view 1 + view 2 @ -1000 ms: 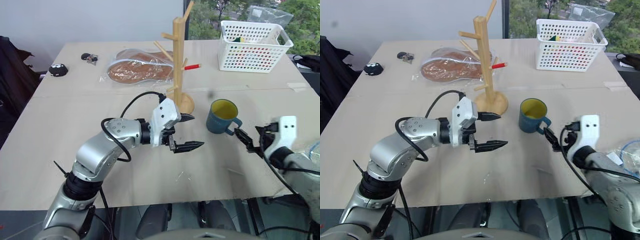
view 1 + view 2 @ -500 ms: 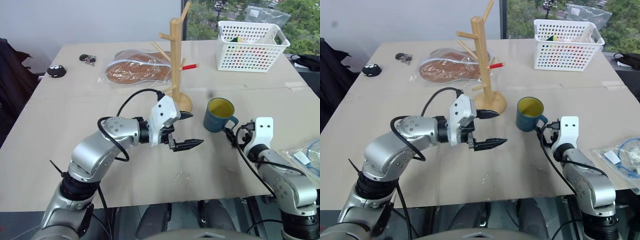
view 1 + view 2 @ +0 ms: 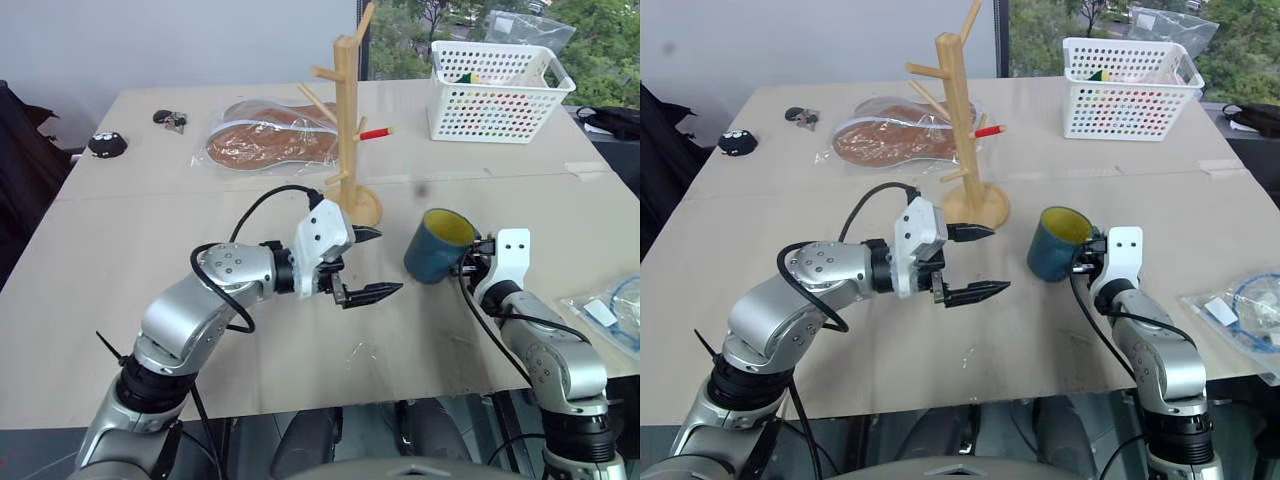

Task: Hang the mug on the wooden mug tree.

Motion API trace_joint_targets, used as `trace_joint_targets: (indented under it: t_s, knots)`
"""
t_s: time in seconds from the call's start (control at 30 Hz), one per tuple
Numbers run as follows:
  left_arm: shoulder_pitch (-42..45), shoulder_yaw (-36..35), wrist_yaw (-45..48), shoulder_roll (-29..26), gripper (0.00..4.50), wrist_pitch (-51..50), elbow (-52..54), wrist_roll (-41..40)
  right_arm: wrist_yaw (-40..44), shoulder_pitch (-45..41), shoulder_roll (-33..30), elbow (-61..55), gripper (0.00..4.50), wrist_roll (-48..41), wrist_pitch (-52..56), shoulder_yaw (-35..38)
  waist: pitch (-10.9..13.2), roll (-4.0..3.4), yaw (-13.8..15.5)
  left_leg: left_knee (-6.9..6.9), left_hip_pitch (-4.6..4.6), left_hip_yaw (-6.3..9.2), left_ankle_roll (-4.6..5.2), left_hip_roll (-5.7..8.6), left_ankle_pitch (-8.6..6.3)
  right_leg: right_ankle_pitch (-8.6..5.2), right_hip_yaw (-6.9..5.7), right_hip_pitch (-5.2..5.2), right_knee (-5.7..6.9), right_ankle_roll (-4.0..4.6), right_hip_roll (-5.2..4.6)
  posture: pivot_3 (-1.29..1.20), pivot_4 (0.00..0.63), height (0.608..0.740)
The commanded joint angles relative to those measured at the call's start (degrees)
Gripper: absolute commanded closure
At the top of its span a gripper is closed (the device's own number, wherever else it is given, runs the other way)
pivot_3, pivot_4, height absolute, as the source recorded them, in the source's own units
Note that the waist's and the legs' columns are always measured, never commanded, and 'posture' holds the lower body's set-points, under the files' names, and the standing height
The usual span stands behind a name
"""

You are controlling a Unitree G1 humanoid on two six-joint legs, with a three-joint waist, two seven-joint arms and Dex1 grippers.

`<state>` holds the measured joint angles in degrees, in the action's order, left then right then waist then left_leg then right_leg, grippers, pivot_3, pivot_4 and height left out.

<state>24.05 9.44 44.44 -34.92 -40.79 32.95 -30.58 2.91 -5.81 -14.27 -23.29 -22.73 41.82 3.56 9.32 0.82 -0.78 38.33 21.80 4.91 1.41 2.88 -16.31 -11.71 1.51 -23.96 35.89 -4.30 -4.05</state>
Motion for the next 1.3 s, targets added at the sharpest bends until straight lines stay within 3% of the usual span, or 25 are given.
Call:
trace_joint_targets:
  t_s: [0.03,0.23,0.37,0.5,0.67,0.83,0.97,1.3]
  knots:
    - [-1.5,-2.5,-1.3,0.8,0.0,1.1,2.6,-1.2,5.6,-2.5,-3.5,0.1,4.46,-1.1,-0.4,1.4,0.0,0.0,0.0,0.01,-0.02,-0.04,0.0,0.01,0.0,0.0,0.03,0.01,0.0,0.0,-0.01,0.0,0.15,0.74]
    - [-5.3,-6.2,-8.7,7.2,0.0,3.9,3.6,-1.4,25.2,-16.1,-18.4,8.6,4.46,-1.7,-4.8,0.6,0.1,-0.15,-0.1,0.07,-0.04,-0.13,0.03,0.03,0.0,0.01,0.08,0.06,-0.05,-0.01,-0.03,0.0,0.15,0.74]
    - [-9.3,-6.7,-14.3,13.9,0.0,9.4,5.1,0.5,42.8,-28.8,-26.1,21.5,4.46,3.4,-18.3,-5.3,0.1,-0.19,-0.1,0.03,-0.11,-0.03,0.02,-0.03,0.0,0.02,-0.06,0.17,-0.07,0.02,0.01,0.0,0.15,0.74]
    - [-12.1,-4.5,-20.4,17.7,0.0,15.4,6.6,7.9,59.3,-44.0,-27.4,40.9,4.46,8.0,-33.8,-10.0,0.1,-0.18,-0.2,0.03,-0.08,-0.1,0.02,-0.02,-0.01,0.04,0.01,0.16,-0.12,0.03,-0.02,0.0,0.15,0.74]
    - [-14.8,-4.8,-25.9,22.6,0.0,24.0,7.9,13.8,70.9,-61.6,-24.1,61.4,4.46,14.1,-46.4,-14.8,0.2,-0.24,0.0,-0.01,-0.05,-0.06,0.01,-0.03,-0.01,0.08,-0.04,0.12,-0.19,0.09,-0.06,0.0,0.15,0.74]
    - [-17.4,-3.0,-28.8,25.4,0.0,27.8,7.3,17.2,77.1,-72.3,-20.7,74.5,4.46,19.1,-52.8,-17.4,0.2,-0.24,0.1,-0.02,0.1,-0.09,-0.01,-0.03,-0.01,0.08,0.0,-0.09,-0.18,0.09,-0.12,0.0,0.15,0.74]
    - [-18.6,-2.5,-30.7,27.4,0.0,29.0,7.0,17.8,76.8,-77.6,-17.3,80.8,4.46,23.1,-55.5,-18.8,0.2,-0.24,0.1,-0.01,0.16,-0.11,-0.01,-0.01,-0.01,0.09,0.03,-0.18,-0.13,0.09,-0.16,0.0,0.15,0.74]
    - [-22.8,-1.8,-30.3,27.2,0.0,32.0,7.1,18.6,76.2,-83.5,-11.9,87.1,4.46,28.6,-56.3,-18.9,0.2,-0.27,0.0,-0.03,0.19,-0.16,-0.02,0.0,-0.01,0.09,0.07,-0.3,-0.04,0.11,-0.15,0.0,0.15,0.74]
